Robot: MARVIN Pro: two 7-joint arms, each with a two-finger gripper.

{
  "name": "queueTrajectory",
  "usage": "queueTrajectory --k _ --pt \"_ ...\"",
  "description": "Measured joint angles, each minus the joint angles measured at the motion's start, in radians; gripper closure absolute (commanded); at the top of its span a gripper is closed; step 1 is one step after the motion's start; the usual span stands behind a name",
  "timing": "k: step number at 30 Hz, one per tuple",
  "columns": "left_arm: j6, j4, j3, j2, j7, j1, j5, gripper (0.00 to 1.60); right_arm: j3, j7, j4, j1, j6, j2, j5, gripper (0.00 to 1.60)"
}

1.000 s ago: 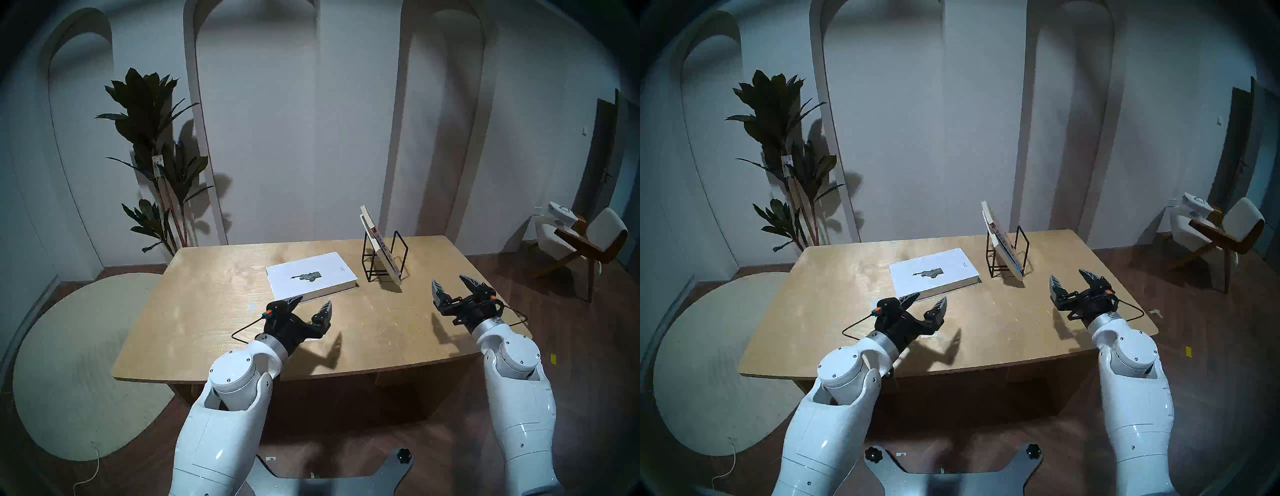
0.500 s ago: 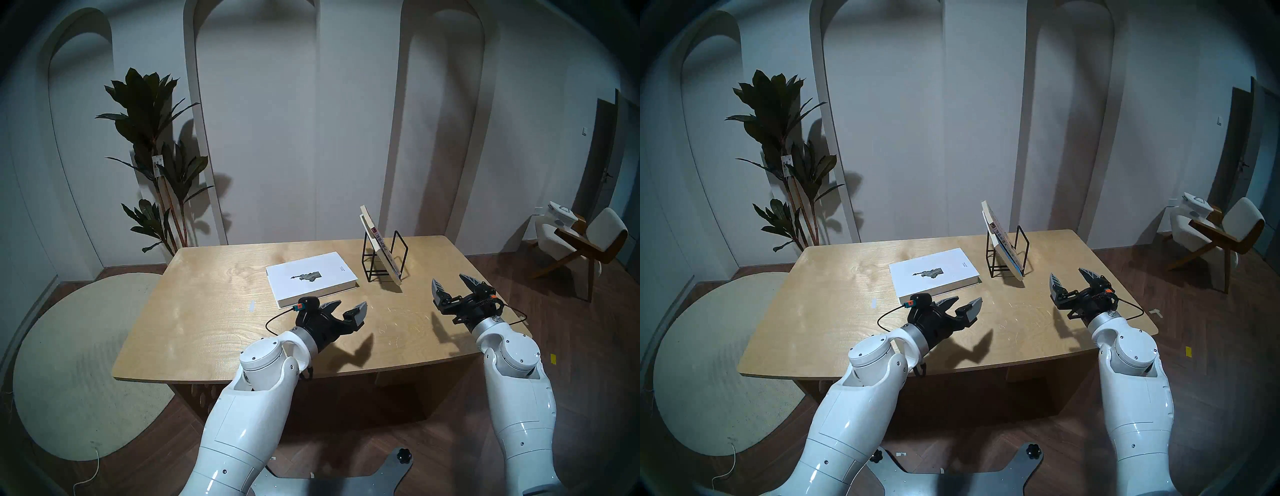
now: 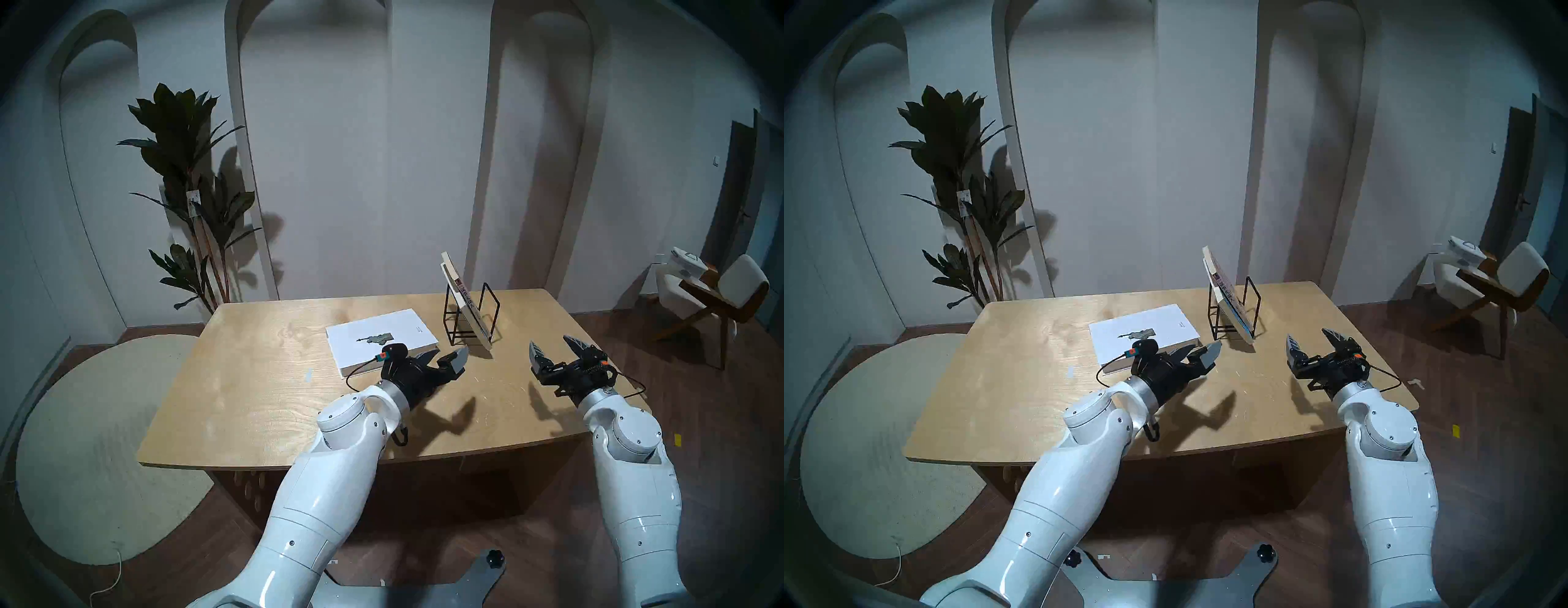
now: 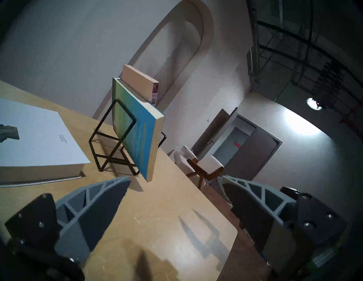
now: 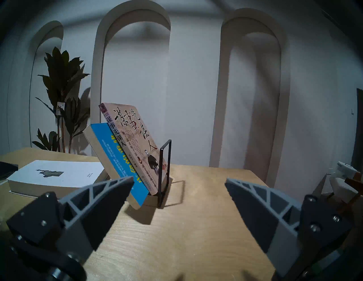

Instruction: Stack the books into one stack

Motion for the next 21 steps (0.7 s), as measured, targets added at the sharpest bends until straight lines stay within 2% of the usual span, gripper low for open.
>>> queueTrajectory --k 21 --pt "-0.116 0.248 0.065 -0.08 0.114 -0.173 -0.002 0.0 -0.006 -0.003 0.016 0.008 -0.001 0.01 -0.001 0.0"
